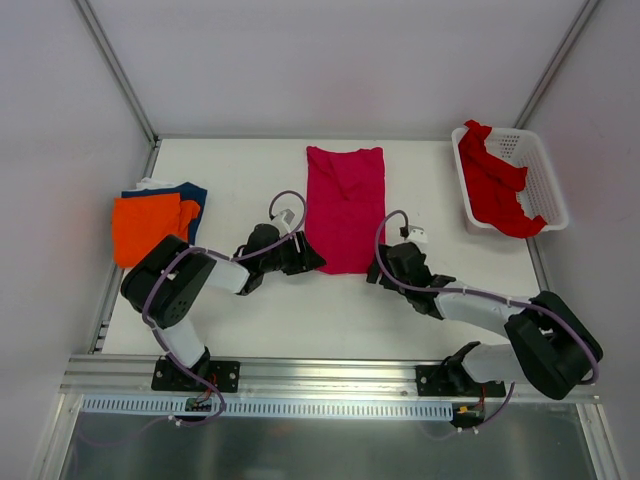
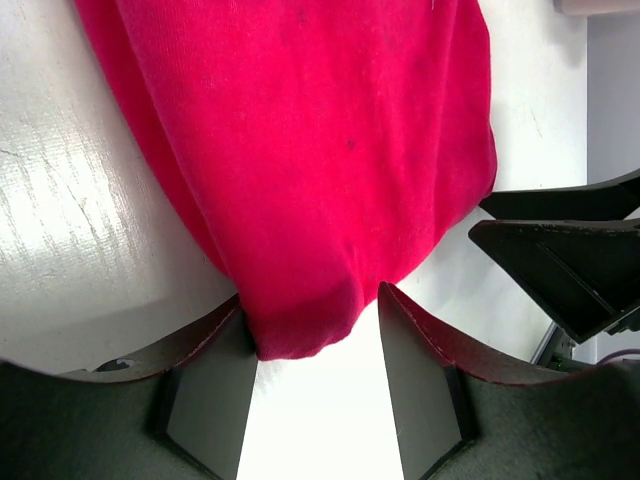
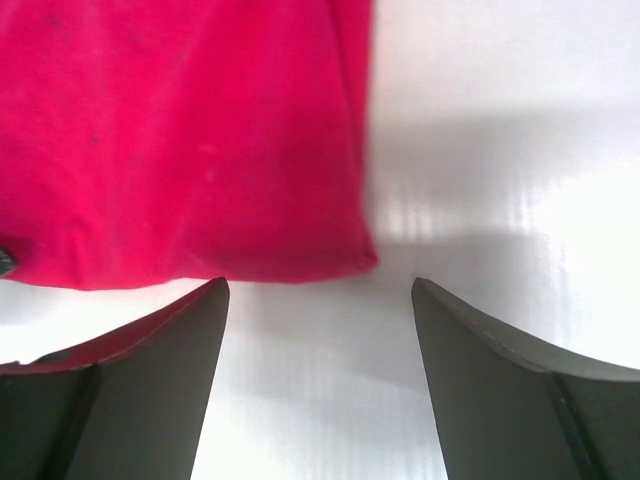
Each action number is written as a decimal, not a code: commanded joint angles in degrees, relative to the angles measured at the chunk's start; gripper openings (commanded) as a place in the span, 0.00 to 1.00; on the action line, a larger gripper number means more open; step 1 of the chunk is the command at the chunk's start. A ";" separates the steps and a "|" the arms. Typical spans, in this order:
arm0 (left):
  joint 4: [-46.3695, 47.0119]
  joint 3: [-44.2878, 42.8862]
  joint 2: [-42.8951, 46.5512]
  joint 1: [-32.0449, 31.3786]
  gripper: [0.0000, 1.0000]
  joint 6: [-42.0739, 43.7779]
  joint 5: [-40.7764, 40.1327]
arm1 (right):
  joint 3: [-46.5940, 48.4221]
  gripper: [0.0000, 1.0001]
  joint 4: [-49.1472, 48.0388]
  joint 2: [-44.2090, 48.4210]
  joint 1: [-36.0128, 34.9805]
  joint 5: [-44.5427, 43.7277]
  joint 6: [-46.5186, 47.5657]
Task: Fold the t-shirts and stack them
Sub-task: Grab one side of the 2/3 rectangular tshirt with both arms, then fold the long partially folded tshirt into a neat square
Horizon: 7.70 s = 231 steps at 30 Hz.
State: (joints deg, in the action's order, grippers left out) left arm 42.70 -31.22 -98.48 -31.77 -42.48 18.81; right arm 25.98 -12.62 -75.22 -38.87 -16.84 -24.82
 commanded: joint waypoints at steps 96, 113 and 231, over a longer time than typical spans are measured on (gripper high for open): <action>-56.14 -60.88 -16.03 6.63 0.00 17.34 -0.01 | 46.78 0.01 25.81 -18.47 11.35 0.05 19.72; -58.96 -81.71 -34.05 10.24 0.00 17.43 5.63 | 62.69 0.01 26.60 -34.90 19.18 6.29 21.57; -47.44 -75.65 -31.59 2.68 0.12 16.99 -5.01 | 66.74 0.12 12.36 -41.67 18.22 33.54 18.40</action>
State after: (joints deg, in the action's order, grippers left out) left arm -4.10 -103.92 -128.11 -29.30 -24.10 11.60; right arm 88.97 1.10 -116.27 -20.53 14.52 -4.75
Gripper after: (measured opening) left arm 0.124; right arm 0.119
